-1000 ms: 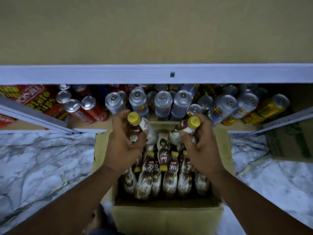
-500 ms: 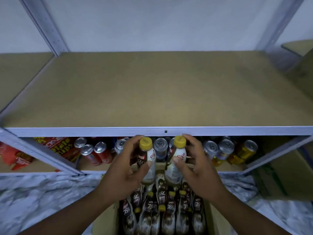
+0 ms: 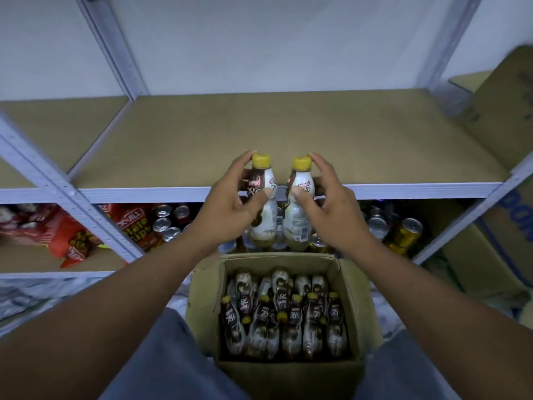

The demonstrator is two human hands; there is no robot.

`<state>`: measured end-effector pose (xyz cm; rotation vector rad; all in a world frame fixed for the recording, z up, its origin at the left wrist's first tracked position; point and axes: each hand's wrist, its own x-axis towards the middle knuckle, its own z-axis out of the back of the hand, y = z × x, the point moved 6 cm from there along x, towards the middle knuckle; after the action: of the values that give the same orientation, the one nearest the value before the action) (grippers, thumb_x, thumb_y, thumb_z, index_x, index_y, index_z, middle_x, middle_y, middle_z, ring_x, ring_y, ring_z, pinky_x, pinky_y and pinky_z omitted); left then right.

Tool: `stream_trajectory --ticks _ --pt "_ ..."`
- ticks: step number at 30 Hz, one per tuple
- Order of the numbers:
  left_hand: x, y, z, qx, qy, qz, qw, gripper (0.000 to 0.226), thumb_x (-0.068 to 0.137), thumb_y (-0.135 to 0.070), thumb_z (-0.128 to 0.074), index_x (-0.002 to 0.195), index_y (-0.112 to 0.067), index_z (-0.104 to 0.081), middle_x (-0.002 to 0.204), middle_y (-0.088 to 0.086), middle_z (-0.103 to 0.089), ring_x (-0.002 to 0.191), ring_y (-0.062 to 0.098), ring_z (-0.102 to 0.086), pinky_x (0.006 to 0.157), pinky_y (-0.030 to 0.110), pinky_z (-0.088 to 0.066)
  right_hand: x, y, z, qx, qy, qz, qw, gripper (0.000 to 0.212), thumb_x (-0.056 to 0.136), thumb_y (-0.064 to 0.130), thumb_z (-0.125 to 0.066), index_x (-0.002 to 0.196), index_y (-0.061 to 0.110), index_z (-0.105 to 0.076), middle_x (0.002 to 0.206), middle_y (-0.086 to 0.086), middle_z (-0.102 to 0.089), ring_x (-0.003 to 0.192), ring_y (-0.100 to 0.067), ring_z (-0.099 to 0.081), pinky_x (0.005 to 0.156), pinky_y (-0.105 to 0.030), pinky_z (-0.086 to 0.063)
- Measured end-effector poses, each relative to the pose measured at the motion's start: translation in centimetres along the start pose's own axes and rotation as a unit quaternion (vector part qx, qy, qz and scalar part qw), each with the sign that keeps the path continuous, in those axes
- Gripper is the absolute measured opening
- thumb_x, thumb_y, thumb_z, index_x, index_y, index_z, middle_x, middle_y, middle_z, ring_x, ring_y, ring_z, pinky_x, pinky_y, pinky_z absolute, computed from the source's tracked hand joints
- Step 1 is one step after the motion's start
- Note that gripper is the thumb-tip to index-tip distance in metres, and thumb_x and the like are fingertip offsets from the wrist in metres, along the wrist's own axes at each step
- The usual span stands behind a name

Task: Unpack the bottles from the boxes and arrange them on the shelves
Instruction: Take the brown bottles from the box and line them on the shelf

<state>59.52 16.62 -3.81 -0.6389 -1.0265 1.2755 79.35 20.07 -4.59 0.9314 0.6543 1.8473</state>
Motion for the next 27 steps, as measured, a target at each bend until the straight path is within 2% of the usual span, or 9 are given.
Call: stream_trajectory --ticks 2,5,7,10,16,22,27 --pt "0.2 -1.3 1.0 -0.001 -0.007 -0.006 1.000 0.075 0.084 -0.053 -0.068 0.150 -0.040 -0.035 0.128 -0.013 -0.063 0.102 0.039 -0.066 0.084 0.057 -0.056 0.3 1.1 0.6 0.000 -0.006 0.005 1.000 0.065 0.098 0.050 -0.057 0.154 0.038 -0.026 0.101 -0.003 -0.072 0.065 -0.016 -0.063 0.065 -0.042 -0.052" --pt "0.3 -3.1 2.4 -0.003 -0.019 -0.013 1.000 0.075 0.082 -0.050 -0.068 0.148 -0.037 -0.037 0.126 -0.004 -0.065 0.108 0.017 -0.067 0.087 0.055 -0.057 0.7 2.9 1.8 -0.011 -0.011 0.019 1.000 0.063 0.098 0.051 -0.058 0.152 0.040 -0.026 0.098 -0.005 -0.072 0.071 -0.017 -0.065 0.069 -0.041 -0.054" --pt "0.3 -4.2 3.3 -0.004 -0.024 -0.023 0.999 0.073 0.081 -0.051 -0.069 0.146 -0.038 -0.039 0.125 -0.003 -0.065 0.108 0.016 -0.067 0.085 0.056 -0.057 0.8 3.8 2.6 -0.011 -0.018 0.013 1.000 0.062 0.097 0.050 -0.059 0.150 0.043 -0.027 0.098 -0.001 -0.072 0.080 -0.020 -0.068 0.076 -0.045 -0.056" --pt "0.5 -5.3 4.9 -0.005 -0.033 -0.031 0.999 0.072 0.081 -0.050 -0.070 0.144 -0.038 -0.040 0.122 -0.004 -0.066 0.109 0.016 -0.067 0.087 0.055 -0.058 1.0 5.4 3.4 -0.013 -0.019 0.008 1.000 0.062 0.096 0.051 -0.060 0.148 0.047 -0.027 0.099 0.001 -0.073 0.083 -0.022 -0.069 0.079 -0.047 -0.056" --pt "2.1 -5.3 8.8 -0.022 -0.054 -0.036 0.998 0.061 0.091 -0.019 -0.074 0.140 -0.037 -0.042 0.116 -0.007 -0.067 0.106 0.011 -0.066 0.094 0.048 -0.057 3.0 8.6 3.9 -0.025 -0.026 0.005 0.999 0.059 0.095 0.044 -0.063 0.145 0.044 -0.031 0.112 0.010 -0.072 0.090 -0.019 -0.069 0.085 -0.045 -0.055" --pt "4.7 -4.0 11.4 -0.024 -0.078 -0.039 0.996 0.062 0.092 -0.013 -0.073 0.141 -0.034 -0.039 0.116 -0.012 -0.066 0.102 -0.001 -0.066 0.090 0.020 -0.052 6.5 9.4 1.9 0.007 -0.041 0.004 0.999 0.056 0.095 0.038 -0.066 0.141 0.042 -0.034 0.100 0.007 -0.075 0.087 -0.020 -0.069 0.082 -0.046 -0.056" --pt "7.4 -1.2 12.2 -0.030 -0.104 -0.020 0.994 0.062 0.093 -0.012 -0.072 0.136 -0.041 -0.039 0.118 -0.017 -0.065 0.106 0.002 -0.066 0.093 0.027 -0.053 11.2 8.8 -1.1 0.024 -0.023 0.012 0.999 0.055 0.095 0.039 -0.066 0.138 0.044 -0.032 0.097 0.008 -0.075 0.087 -0.020 -0.070 0.082 -0.048 -0.056"
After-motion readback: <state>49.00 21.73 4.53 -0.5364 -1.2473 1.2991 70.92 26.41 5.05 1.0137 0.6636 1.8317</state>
